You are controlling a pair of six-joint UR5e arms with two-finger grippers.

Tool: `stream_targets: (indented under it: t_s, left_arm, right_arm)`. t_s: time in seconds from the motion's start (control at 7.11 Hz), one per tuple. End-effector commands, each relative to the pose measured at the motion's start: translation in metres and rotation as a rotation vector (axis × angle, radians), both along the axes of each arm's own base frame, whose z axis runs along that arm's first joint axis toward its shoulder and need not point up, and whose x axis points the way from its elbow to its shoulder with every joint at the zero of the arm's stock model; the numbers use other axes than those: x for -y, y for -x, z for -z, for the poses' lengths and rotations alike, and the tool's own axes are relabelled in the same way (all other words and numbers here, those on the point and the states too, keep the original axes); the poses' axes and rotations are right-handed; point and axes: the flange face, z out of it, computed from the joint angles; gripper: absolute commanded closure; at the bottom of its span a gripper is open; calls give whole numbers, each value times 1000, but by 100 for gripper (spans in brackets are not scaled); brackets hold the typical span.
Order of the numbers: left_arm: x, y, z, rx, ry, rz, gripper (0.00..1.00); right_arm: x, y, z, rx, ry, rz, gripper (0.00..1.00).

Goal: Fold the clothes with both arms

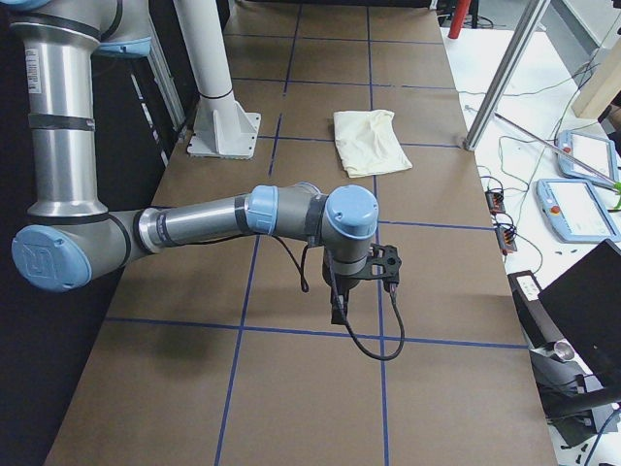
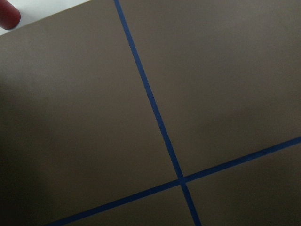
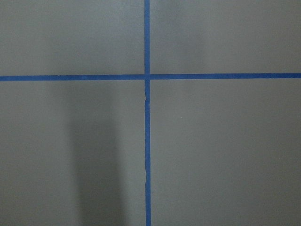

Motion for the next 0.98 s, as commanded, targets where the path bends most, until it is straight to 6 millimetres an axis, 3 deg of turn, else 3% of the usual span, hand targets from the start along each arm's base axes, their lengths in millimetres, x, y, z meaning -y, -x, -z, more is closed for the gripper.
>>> stream_targets:
  t_s: [0.0, 0.28, 0.42, 0.84]
  left_arm:
    - [-19, 3, -4, 12, 89, 7, 0]
    - [-34, 3, 42, 15, 164, 2, 0]
    - [-55, 2, 34, 12, 179, 0, 0]
    - [-59, 1, 31, 12, 187, -2, 0]
  right_arm:
    - [-4, 3, -5, 40, 10, -6, 0]
    - [-5, 3, -7, 42, 15, -6, 0]
    - [-5, 3, -8, 42, 18, -6, 0]
    - [-12, 4, -18, 43, 37, -4, 0]
